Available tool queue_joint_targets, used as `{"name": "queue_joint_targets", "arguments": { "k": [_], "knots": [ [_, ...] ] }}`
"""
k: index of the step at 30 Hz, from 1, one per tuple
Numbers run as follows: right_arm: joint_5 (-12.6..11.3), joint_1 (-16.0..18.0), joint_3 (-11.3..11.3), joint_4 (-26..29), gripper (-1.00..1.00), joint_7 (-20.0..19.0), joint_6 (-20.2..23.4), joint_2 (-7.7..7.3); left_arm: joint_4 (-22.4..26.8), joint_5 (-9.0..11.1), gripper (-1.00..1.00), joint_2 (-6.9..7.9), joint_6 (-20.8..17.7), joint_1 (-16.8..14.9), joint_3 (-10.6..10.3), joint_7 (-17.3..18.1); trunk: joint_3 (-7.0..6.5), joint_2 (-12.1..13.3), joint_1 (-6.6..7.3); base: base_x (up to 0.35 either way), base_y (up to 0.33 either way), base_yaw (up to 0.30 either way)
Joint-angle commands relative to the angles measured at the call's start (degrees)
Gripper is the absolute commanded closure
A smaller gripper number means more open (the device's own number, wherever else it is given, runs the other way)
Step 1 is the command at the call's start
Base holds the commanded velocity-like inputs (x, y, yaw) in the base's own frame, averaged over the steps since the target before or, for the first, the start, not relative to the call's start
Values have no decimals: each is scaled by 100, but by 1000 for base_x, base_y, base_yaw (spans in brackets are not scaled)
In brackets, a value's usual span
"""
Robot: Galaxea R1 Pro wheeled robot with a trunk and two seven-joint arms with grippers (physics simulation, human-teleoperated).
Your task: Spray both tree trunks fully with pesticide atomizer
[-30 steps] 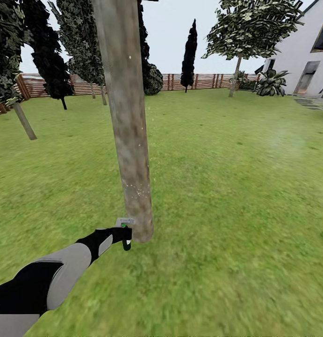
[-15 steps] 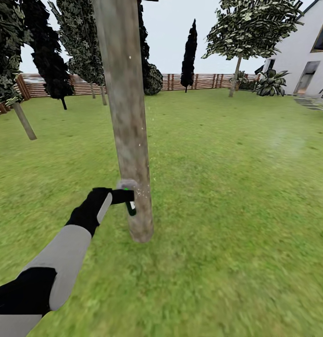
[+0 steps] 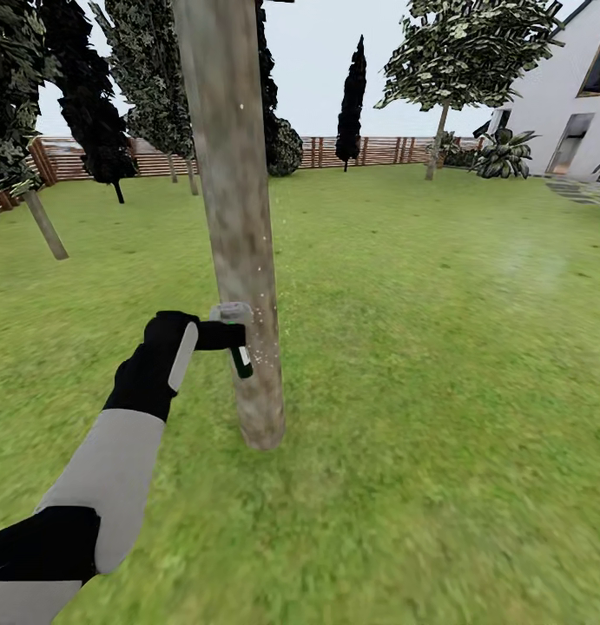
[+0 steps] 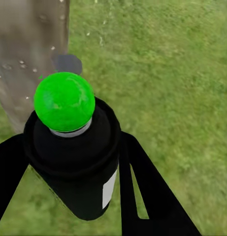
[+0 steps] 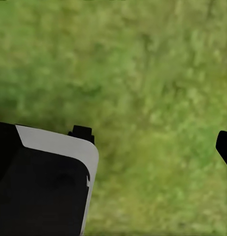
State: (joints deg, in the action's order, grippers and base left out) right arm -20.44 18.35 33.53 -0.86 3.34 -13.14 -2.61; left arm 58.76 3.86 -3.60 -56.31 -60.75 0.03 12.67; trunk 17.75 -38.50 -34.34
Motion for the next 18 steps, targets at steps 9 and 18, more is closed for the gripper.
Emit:
{"name": "queue_joint_targets", "arguments": {
  "k": [9,18],
  "knots": [
    [-41,4,48,-10,-100,9,-22,-2,-35,36,100,0,-69,-872,32,-19,8,-6,-1,0,0,0],
    [-42,7,48,-10,-100,9,-22,-2,43,48,100,0,-82,-1148,41,-11,8,-6,-1,-60,0,0]
  ]
}}
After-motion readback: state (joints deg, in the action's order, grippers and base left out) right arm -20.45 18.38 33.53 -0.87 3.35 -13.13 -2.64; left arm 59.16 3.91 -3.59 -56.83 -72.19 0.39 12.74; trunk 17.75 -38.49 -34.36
